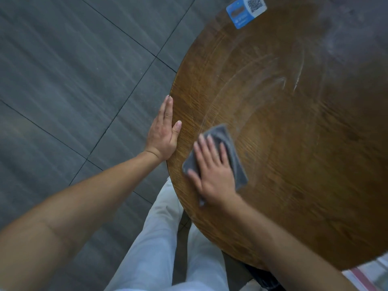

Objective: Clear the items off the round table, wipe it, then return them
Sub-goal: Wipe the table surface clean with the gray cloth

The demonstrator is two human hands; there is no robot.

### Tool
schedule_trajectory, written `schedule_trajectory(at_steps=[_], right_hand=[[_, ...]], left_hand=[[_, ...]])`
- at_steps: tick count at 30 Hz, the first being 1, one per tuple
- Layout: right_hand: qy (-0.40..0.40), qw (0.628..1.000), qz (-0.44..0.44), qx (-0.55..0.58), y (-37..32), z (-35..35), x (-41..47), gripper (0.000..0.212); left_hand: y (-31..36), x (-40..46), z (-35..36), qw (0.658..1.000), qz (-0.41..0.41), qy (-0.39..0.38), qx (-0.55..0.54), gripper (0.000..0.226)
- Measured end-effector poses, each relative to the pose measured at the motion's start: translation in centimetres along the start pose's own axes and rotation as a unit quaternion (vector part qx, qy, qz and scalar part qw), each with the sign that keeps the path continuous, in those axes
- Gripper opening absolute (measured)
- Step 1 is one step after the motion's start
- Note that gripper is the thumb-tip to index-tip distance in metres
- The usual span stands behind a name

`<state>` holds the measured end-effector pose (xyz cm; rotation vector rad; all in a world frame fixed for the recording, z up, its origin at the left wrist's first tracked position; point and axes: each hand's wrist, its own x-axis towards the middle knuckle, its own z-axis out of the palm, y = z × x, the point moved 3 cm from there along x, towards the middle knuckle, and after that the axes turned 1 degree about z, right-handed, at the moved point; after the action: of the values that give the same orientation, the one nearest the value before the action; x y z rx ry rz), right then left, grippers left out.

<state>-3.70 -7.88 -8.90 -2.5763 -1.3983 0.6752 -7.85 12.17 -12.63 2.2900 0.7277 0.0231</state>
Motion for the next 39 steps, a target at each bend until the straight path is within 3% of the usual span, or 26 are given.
schedule_trajectory(at_steps=[4,6,9,12,15,16,17,19,21,23,25,27,30,32,34,36,38,39], right_hand=[[-0.034,0.997,-0.062,-0.038,1.1,2.9,-8.7,0.064],[-0.031,0.997,-0.048,-0.050,3.6,2.9,-10.1,0.062],[-0.003,0.995,0.089,-0.051,9.0,1.2,-10.2,0.068],[0.052,0.966,0.252,-0.026,15.4,-2.0,-8.8,0.072],[0.136,0.881,0.452,0.036,18.2,-5.0,-4.9,0.073],[0.155,0.852,0.497,0.059,17.2,-5.6,-3.2,0.075],[0.164,0.847,0.501,0.069,15.5,-5.7,-1.6,0.076],[0.152,0.913,0.374,0.063,10.1,-4.2,0.7,0.074],[0.095,0.980,0.168,0.040,3.2,-1.6,0.2,0.070],[0.018,1.000,0.005,-0.006,-0.5,0.7,-2.7,0.068],[-0.028,0.994,-0.100,-0.036,1.1,1.2,-4.6,0.069],[-0.051,0.994,-0.092,-0.025,5.7,-0.6,-4.2,0.072],[0.045,0.991,0.129,-0.005,14.4,-5.8,1.4,0.074],[0.130,0.944,0.304,0.004,18.1,-9.1,5.9,0.074],[0.161,0.905,0.393,0.031,16.9,-9.7,9.3,0.076],[0.154,0.935,0.317,0.038,11.3,-7.8,10.3,0.075],[0.088,0.989,0.118,0.010,3.7,-4.4,7.7,0.073],[0.048,0.998,0.034,-0.009,1.4,-2.9,5.4,0.071]], left_hand=[[0.5,-0.1,-0.3,1.000,-0.005,-0.008,0.029,0.070],[0.7,-0.1,-0.3,0.999,-0.017,-0.009,0.042,0.070],[1.0,-0.7,-0.3,0.997,-0.057,0.003,0.059,0.068],[1.7,-1.1,0.0,0.994,-0.089,0.012,0.069,0.065],[1.8,-1.2,0.1,0.993,-0.096,0.023,0.069,0.065],[1.7,-1.2,0.1,0.993,-0.095,0.022,0.067,0.065],[1.6,-1.1,0.1,0.993,-0.094,0.021,0.070,0.065],[1.6,-1.0,0.2,0.992,-0.095,0.020,0.083,0.065],[1.8,-1.0,0.2,0.992,-0.098,0.017,0.084,0.064],[1.8,-1.1,0.1,0.992,-0.099,0.023,0.070,0.063],[1.9,-1.1,0.2,0.994,-0.099,0.031,0.041,0.061],[1.7,-1.0,0.3,0.994,-0.099,0.035,0.020,0.061],[1.3,-0.9,0.4,0.994,-0.096,0.041,0.013,0.062],[1.2,-1.0,0.4,0.995,-0.098,0.036,0.005,0.061],[1.4,-1.0,0.4,0.995,-0.091,0.034,0.004,0.061],[1.4,-0.9,0.4,0.995,-0.095,0.031,-0.004,0.061],[1.0,-1.0,0.3,0.994,-0.096,0.034,-0.032,0.062],[1.0,-0.9,0.3,0.994,-0.091,0.038,-0.051,0.062]])
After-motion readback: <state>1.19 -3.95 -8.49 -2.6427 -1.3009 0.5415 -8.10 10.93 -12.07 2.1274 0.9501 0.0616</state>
